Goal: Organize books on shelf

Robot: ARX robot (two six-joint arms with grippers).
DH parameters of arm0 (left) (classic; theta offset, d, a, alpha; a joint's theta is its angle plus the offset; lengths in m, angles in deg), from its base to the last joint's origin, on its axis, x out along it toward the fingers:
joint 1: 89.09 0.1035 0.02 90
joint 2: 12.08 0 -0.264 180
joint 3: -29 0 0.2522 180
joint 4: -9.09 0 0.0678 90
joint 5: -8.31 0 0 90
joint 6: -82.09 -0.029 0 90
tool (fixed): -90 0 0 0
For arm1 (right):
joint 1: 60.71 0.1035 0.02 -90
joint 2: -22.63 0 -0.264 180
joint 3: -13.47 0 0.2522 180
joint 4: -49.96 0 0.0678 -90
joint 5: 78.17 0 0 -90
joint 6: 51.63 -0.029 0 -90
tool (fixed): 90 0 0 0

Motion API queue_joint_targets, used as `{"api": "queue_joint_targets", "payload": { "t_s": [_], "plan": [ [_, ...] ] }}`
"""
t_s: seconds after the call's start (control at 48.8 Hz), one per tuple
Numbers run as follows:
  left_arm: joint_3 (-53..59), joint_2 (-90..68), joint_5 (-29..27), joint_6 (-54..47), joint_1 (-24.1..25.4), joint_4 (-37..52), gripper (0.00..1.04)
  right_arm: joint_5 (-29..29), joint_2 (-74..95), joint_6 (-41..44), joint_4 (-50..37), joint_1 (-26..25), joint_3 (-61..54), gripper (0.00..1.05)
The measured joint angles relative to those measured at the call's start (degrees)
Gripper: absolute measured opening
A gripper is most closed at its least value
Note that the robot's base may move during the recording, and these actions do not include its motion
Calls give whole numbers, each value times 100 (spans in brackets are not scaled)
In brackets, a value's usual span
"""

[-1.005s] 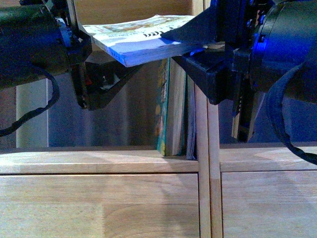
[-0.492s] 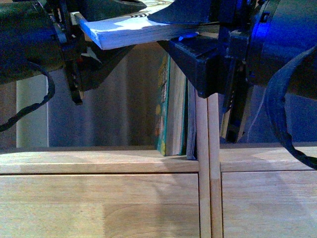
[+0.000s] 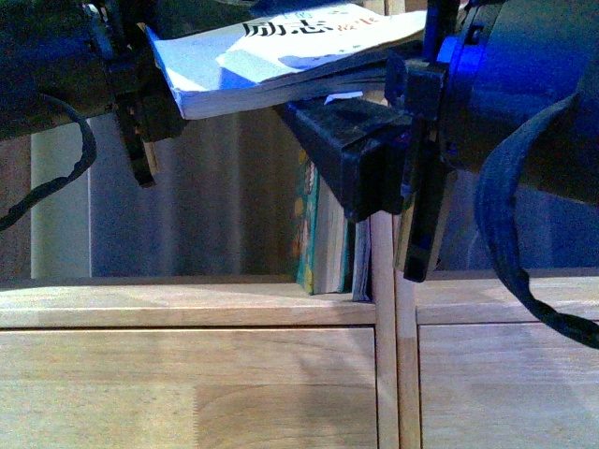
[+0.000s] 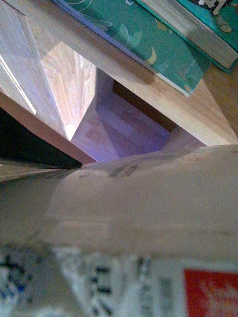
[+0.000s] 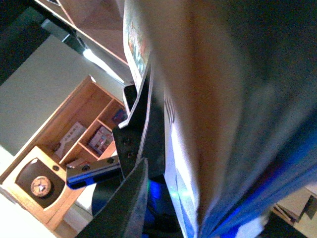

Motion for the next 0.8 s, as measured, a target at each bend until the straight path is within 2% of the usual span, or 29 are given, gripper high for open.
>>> {"api": "queue_joint_targets", "payload": {
  "t_s": [0.349, 0.472, 0.636, 0.8],
  "plan": [
    [-9, 111, -442, -151, 76, -199, 15, -273, -297, 2, -136, 63, -372, 79],
    [-114, 188, -1045, -645, 179, -938, 15, -452, -728, 168, 59, -28, -667, 99],
    [-179, 203, -1897, -1967, 308, -2098, 15, -909, -1558, 739, 903, -595, -1036, 98],
    [-393, 52, -2468, -3528, 181, -2597, 15, -1272, -2430, 1425, 1895, -1338, -1283, 98]
  ]
}}
